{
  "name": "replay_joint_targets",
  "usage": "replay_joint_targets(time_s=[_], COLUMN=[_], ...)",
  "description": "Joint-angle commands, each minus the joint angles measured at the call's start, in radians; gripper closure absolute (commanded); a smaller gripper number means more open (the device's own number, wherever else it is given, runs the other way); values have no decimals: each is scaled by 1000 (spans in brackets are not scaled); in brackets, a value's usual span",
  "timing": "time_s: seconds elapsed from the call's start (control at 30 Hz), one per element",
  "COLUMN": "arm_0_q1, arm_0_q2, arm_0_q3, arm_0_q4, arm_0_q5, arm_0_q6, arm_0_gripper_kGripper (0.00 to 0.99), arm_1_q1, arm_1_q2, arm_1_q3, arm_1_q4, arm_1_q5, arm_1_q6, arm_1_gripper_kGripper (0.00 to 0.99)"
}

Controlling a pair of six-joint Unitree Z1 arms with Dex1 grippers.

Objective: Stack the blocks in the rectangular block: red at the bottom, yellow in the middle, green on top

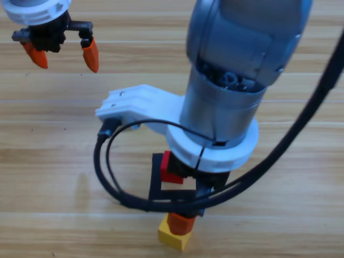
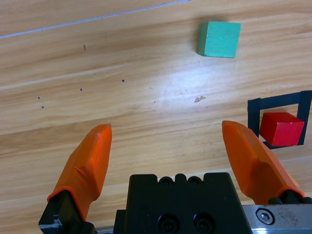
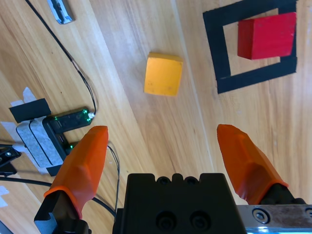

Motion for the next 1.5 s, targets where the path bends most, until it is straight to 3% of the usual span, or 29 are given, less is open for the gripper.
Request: replay_joint_targets(time_s=[0.03,0.43,0.77,0.9,0.97,1.07,1.13,1.33,1.43,1.5], arm_0_q1=[17,17,16,16,17,17,16,16,17,17], arm_0_q2=[41,43,44,46,48,55,58,63,64,69], arm_0_q3=[36,43,50,48,46,43,42,40,36,34], arm_0_q4=[-13,-21,-25,-27,-27,-30,-30,-31,-31,-31], arm_0_q5=[-3,-3,-2,-2,-2,-2,-2,-2,-3,-3], arm_0_q6=[-10,-10,-10,-10,-10,-8,-7,-7,-4,-4], arm_0_gripper_kGripper=[31,31,31,30,30,30,30,30,30,30], arm_1_q1=[16,-1,-16,-21,-22,-24,-33,-107,-139,-159], arm_1_q2=[146,285,337,342,344,321,285,100,34,12], arm_1_q3=[-31,-112,-112,-109,-109,-98,-85,-22,-29,-31], arm_1_q4=[6,5,6,5,6,6,8,17,14,-4], arm_1_q5=[29,-37,-37,6,13,4,3,33,102,188], arm_1_q6=[-15,32,3,-23,-23,-21,-17,118,198,263], arm_1_gripper_kGripper=[0,11,202,623,784,857,972,979,990,990])
